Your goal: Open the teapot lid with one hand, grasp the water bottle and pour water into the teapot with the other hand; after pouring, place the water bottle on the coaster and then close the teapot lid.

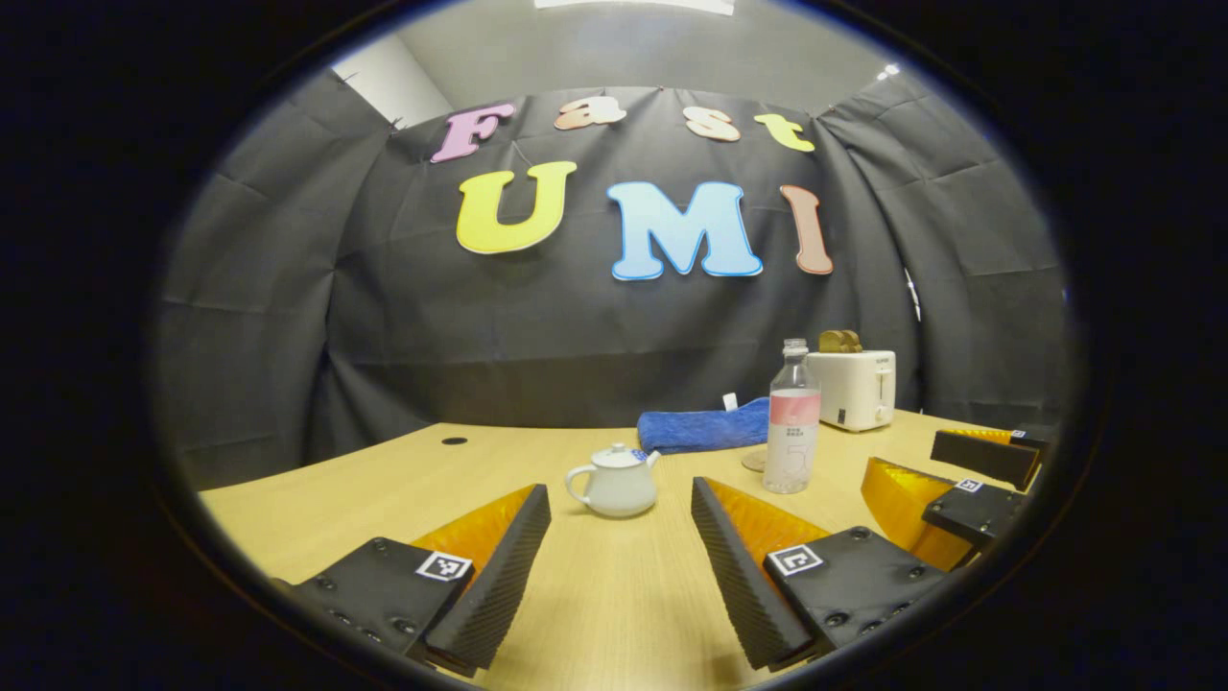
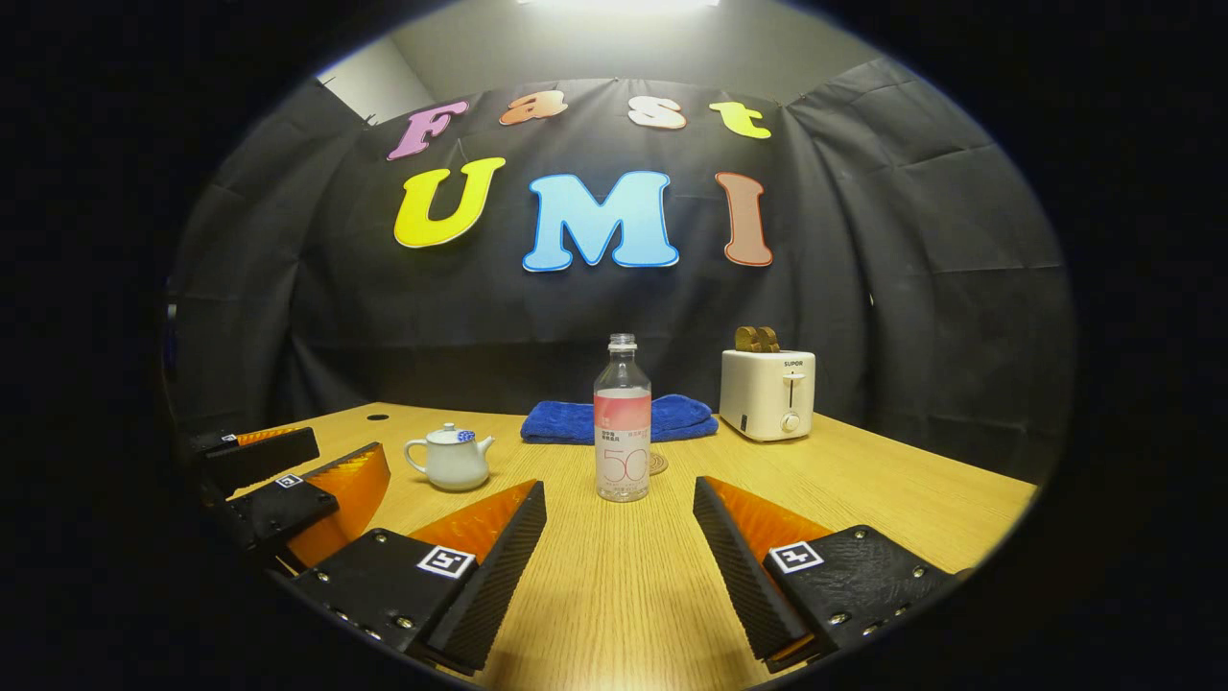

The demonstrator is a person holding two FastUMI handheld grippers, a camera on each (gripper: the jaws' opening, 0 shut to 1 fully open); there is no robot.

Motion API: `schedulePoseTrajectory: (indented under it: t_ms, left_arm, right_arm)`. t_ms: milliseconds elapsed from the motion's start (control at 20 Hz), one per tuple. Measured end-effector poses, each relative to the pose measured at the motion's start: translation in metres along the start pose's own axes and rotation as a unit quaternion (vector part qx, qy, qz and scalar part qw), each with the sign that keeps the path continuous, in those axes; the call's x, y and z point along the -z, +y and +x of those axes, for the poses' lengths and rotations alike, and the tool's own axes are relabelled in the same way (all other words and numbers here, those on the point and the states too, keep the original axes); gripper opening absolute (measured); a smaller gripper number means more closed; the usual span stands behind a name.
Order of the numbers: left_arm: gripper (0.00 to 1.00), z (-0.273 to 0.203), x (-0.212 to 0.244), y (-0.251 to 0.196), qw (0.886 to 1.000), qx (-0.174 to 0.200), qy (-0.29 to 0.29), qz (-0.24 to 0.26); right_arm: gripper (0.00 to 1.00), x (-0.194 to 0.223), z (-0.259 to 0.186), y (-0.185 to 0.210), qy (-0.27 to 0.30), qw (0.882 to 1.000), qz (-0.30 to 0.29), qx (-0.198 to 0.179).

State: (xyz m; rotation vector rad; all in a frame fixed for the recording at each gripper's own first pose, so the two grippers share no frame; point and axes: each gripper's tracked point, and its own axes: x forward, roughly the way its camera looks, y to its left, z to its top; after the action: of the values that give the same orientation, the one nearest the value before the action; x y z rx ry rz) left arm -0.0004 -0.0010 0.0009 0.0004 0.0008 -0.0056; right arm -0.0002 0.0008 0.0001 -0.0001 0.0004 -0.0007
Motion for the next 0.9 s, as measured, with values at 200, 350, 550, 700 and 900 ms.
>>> schedulePoseTrajectory:
  t_ms: [200, 350, 550, 700, 900]
  left_arm:
    - [1.0, -0.001, 0.001, 0.0, 1.0, 0.001, 0.0, 0.0]
    - [1.0, 0.0, 0.0, 0.0, 1.0, 0.0, 0.0, 0.0]
    - [1.0, 0.001, 0.001, -0.002, 1.0, 0.0, 0.001, 0.0]
    - [1.0, 0.0, 0.001, 0.001, 1.0, -0.004, -0.001, -0.001]
    - [1.0, 0.004, -0.001, -0.008, 1.0, 0.017, -0.003, -0.002]
  right_arm:
    - [0.96, 0.0, 0.0, 0.0, 0.0, 1.0, 0.0, -0.001]
    - [0.96, 0.0, 0.0, 0.0, 0.0, 1.0, 0.0, -0.001]
    - [0.96, 0.0, 0.001, -0.002, 0.002, 1.0, 0.001, 0.005]
    - [0.96, 0.0, 0.002, -0.004, -0.001, 1.0, 0.001, 0.016]
    - [0.95, -0.001, 0.005, 0.003, -0.001, 1.0, -0.001, -0.007]
